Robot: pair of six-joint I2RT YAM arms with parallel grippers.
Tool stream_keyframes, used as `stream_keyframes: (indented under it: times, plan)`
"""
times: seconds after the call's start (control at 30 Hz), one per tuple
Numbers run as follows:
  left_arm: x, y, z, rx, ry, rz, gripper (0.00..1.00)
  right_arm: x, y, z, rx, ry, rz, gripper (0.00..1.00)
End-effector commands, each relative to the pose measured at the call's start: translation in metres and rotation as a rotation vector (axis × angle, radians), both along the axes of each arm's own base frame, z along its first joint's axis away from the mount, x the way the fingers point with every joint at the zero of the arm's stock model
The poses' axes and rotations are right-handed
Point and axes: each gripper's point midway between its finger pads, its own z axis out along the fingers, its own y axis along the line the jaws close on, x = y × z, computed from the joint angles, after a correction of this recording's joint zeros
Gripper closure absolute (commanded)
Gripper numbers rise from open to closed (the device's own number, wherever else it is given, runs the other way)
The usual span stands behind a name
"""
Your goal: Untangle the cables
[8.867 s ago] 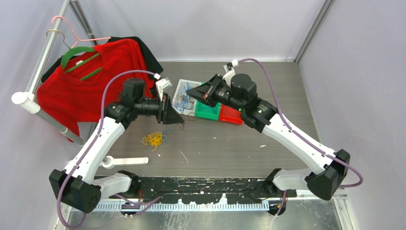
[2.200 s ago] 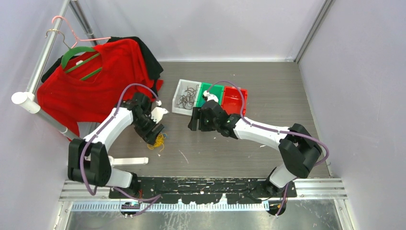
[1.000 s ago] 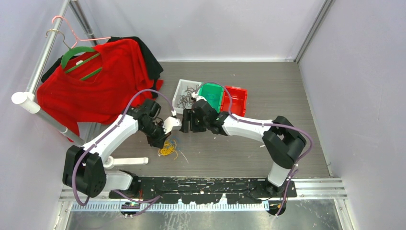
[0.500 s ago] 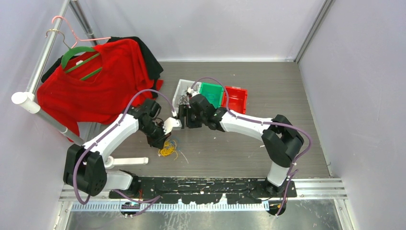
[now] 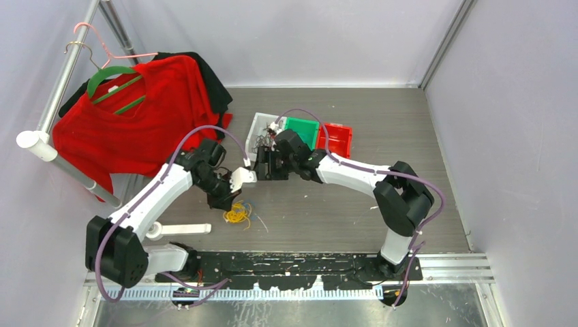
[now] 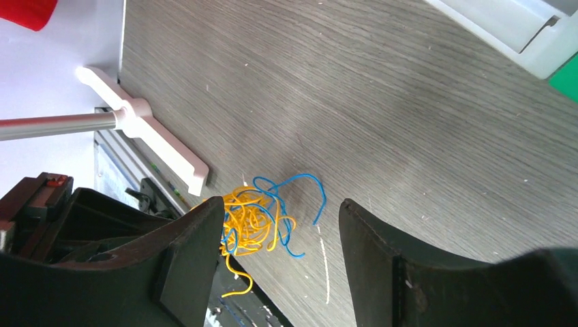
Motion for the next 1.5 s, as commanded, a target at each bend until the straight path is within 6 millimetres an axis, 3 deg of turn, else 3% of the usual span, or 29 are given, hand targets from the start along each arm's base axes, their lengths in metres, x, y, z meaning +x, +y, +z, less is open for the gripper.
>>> stream_keyframes:
  times: [0.0, 0.37, 0.57, 0.67, 0.77, 0.87, 0.9, 1.17, 1.47]
  plan:
    - [-0.002, -0.001, 0.014, -0.035, -0.065, -0.043, 1.0, -0.001, 0.014, 0.017, 0.094, 0.011, 0.016, 0.33]
    - [0.003, -0.001, 0.025, -0.043, -0.123, -0.027, 1.0, -0.018, 0.045, -0.013, 0.075, 0.072, 0.054, 0.33]
    - [0.006, 0.001, 0.031, -0.04, -0.156, -0.016, 1.0, -0.028, 0.065, -0.029, 0.055, 0.085, 0.05, 0.38]
    - [0.006, 0.002, 0.026, -0.027, -0.146, 0.001, 1.0, -0.025, 0.067, -0.03, 0.072, 0.083, 0.024, 0.49]
    - [0.008, 0.003, 0.024, -0.016, -0.136, 0.021, 1.0, -0.023, 0.065, -0.032, 0.074, 0.08, 0.01, 0.69]
    - [0.01, 0.005, 0.025, -0.003, -0.141, 0.037, 1.0, -0.015, 0.056, -0.033, 0.057, 0.074, -0.029, 0.97]
    - [0.011, 0.006, 0.026, 0.002, -0.145, 0.044, 1.0, -0.01, 0.05, -0.032, 0.047, 0.067, -0.053, 0.99]
    - [0.017, 0.018, 0.018, 0.062, -0.175, 0.081, 1.0, 0.022, -0.005, -0.002, -0.011, -0.073, -0.231, 0.99]
    - [0.035, 0.029, 0.011, 0.124, -0.223, 0.128, 1.0, 0.036, -0.067, 0.013, -0.046, -0.139, -0.37, 0.99]
